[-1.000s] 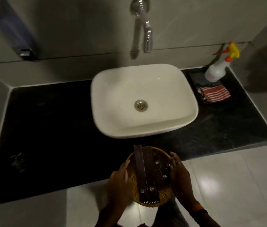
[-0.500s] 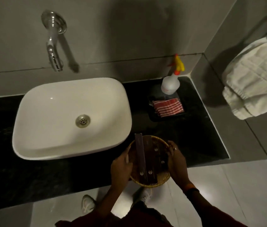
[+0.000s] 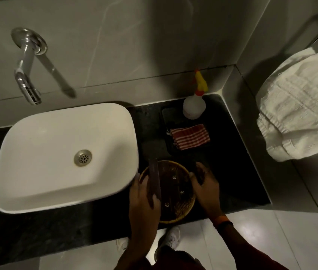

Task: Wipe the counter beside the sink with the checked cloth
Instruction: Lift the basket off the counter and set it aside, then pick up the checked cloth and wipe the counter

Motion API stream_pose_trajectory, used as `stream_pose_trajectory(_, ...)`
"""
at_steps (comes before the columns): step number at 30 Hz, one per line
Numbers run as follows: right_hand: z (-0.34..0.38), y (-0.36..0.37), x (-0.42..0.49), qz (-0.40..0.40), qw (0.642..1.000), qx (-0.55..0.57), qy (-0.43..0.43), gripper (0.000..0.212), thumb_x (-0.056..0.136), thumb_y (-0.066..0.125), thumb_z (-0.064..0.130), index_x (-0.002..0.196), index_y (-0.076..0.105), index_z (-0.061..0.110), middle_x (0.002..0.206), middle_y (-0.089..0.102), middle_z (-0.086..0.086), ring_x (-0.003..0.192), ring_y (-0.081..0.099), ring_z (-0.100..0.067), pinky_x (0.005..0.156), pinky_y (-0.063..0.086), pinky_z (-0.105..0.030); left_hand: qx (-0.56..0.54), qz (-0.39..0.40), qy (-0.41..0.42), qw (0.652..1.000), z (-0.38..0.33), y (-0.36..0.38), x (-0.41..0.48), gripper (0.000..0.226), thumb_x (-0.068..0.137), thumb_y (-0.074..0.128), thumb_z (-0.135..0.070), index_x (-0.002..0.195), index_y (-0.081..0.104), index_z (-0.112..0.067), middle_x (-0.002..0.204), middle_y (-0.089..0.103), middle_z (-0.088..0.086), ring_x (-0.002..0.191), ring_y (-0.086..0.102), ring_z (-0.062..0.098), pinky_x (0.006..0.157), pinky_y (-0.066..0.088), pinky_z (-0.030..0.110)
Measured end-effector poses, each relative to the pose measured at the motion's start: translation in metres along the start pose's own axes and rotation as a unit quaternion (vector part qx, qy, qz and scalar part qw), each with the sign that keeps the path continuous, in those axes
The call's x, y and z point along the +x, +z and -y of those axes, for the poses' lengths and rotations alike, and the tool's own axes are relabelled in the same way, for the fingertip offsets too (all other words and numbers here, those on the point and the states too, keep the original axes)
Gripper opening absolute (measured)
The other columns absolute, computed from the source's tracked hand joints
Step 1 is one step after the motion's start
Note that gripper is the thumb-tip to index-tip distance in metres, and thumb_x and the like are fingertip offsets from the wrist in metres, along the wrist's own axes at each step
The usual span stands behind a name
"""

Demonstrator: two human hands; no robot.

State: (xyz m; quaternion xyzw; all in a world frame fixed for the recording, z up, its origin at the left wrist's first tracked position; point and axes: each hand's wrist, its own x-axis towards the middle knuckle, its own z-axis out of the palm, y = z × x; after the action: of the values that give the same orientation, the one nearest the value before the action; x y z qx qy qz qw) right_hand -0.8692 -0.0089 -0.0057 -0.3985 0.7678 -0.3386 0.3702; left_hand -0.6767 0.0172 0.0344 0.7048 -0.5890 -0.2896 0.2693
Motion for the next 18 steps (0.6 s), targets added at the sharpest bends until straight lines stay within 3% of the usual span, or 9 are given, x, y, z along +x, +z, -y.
stream_pose_trajectory(3,0.016,-0.016,0.036,-0.019,1.000,0.019,-0.007,0.039,0.098,0.059,0.035,0.136,0.054,0.031,0.138,0.061,0.001,0.127,0.058,-0.019,0.108,0.049,-0.043,-0.021,-0.019,0.068,0.997,-0.034,0.019,0.027,0.055,0.086,0.067,-0.008,0.138,0.052,-0.019,0.146,0.052,0.005,0.138,0.045,0.018,0.113,0.039,0.035)
stream_pose_trajectory(5,0.031,-0.022,0.072,-0.035,0.999,-0.012,-0.039,0.037,0.100,0.058,0.029,0.136,0.055,0.026,0.136,0.061,-0.003,0.127,0.058,-0.024,0.105,0.049,-0.040,-0.066,0.041,0.059,0.995,-0.059,0.035,0.066,0.047,0.092,0.061,-0.013,0.138,0.053,-0.019,0.140,0.057,0.004,0.134,0.049,0.018,0.113,0.042,0.035)
stream_pose_trajectory(8,0.046,-0.024,0.128,-0.028,0.994,-0.092,-0.060,0.047,0.101,0.056,0.022,0.146,0.047,0.017,0.147,0.054,-0.011,0.135,0.051,-0.030,0.113,0.045,-0.047,-0.072,0.126,0.048,0.988,-0.085,0.067,0.136,0.042,0.097,0.056,-0.009,0.139,0.052,-0.010,0.138,0.057,0.013,0.130,0.052,0.026,0.111,0.040,0.031)
stream_pose_trajectory(11,0.049,-0.020,0.168,0.002,0.986,-0.169,-0.008,0.059,0.101,0.055,0.024,0.155,0.033,0.015,0.156,0.043,-0.016,0.142,0.043,-0.036,0.116,0.041,-0.052,-0.046,0.175,-0.002,0.983,-0.094,0.100,0.183,0.053,0.096,0.058,-0.007,0.145,0.039,0.002,0.141,0.051,0.023,0.130,0.051,0.034,0.110,0.043,0.037)
stream_pose_trajectory(14,0.042,-0.011,0.186,0.026,0.969,-0.246,0.019,0.061,0.101,0.055,0.024,0.155,0.030,0.010,0.157,0.040,-0.020,0.143,0.038,-0.042,0.117,0.037,-0.053,-0.046,0.148,-0.080,0.985,-0.090,0.127,0.202,0.040,0.093,0.062,-0.007,0.129,0.051,0.006,0.130,0.059,0.025,0.119,0.060,0.038,0.097,0.050,0.038)
stream_pose_trajectory(18,0.042,-0.009,0.193,-0.008,0.963,-0.271,-0.008,0.041,0.100,0.052,0.019,0.140,0.050,0.008,0.144,0.055,-0.020,0.134,0.049,-0.042,0.112,0.042,-0.052,-0.072,0.095,-0.161,0.980,-0.094,0.137,0.212,0.023,0.090,0.062,-0.008,0.111,0.064,0.001,0.115,0.069,0.021,0.105,0.067,0.032,0.078,0.050,0.030)
